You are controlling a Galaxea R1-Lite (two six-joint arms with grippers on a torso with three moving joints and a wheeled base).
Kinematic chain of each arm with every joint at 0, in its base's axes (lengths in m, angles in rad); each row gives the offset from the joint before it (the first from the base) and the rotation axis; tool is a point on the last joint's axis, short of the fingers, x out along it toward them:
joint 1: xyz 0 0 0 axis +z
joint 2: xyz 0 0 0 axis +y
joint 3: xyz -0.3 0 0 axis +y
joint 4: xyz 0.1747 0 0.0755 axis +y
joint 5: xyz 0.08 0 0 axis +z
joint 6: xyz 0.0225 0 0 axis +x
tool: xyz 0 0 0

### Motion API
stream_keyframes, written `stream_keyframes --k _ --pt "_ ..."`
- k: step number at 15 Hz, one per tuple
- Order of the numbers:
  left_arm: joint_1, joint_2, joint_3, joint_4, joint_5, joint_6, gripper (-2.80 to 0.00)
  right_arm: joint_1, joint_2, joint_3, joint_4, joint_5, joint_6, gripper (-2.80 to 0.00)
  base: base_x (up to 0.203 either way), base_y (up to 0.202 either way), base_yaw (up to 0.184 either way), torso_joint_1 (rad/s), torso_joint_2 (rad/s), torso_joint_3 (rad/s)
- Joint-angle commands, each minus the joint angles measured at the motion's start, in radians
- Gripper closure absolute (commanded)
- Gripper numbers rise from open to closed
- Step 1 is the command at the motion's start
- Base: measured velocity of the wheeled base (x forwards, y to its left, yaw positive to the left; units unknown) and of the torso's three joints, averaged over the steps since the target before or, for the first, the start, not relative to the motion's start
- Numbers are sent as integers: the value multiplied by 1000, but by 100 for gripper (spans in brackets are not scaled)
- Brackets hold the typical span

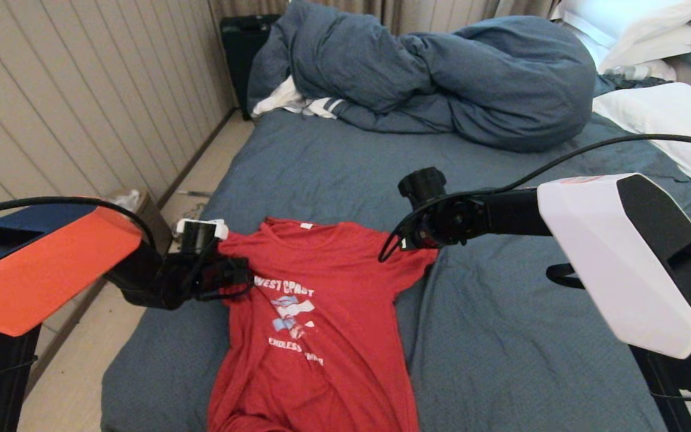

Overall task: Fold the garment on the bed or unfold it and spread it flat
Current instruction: Unford the red T-shirt

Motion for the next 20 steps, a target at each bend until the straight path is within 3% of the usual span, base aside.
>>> stream_keyframes --k 1,7,15,16,18,20 --pt "40 22 -35 -3 7 0 0 11 -4 -1 1 -2 -1 0 0 0 0 0 0 0" --pt "153 -16 -124 24 6 26 0 12 -6 -3 1 -2 -6 0 0 0 0 0 0 0" --pt "150 -94 -72 18 -2 15 0 11 -36 -2 -4 0 0 0 0 0 0 0 0 0" --pt "141 -110 -65 26 -7 -1 0 10 -46 -2 -3 0 4 0 0 0 0 0 0 0" --pt "93 -186 -44 100 -35 -100 0 12 -79 -3 1 0 19 0 0 0 0 0 0 0" --pt "71 -241 -47 232 -151 -201 0 11 -79 -9 -5 1 19 0 0 0 0 0 0 0"
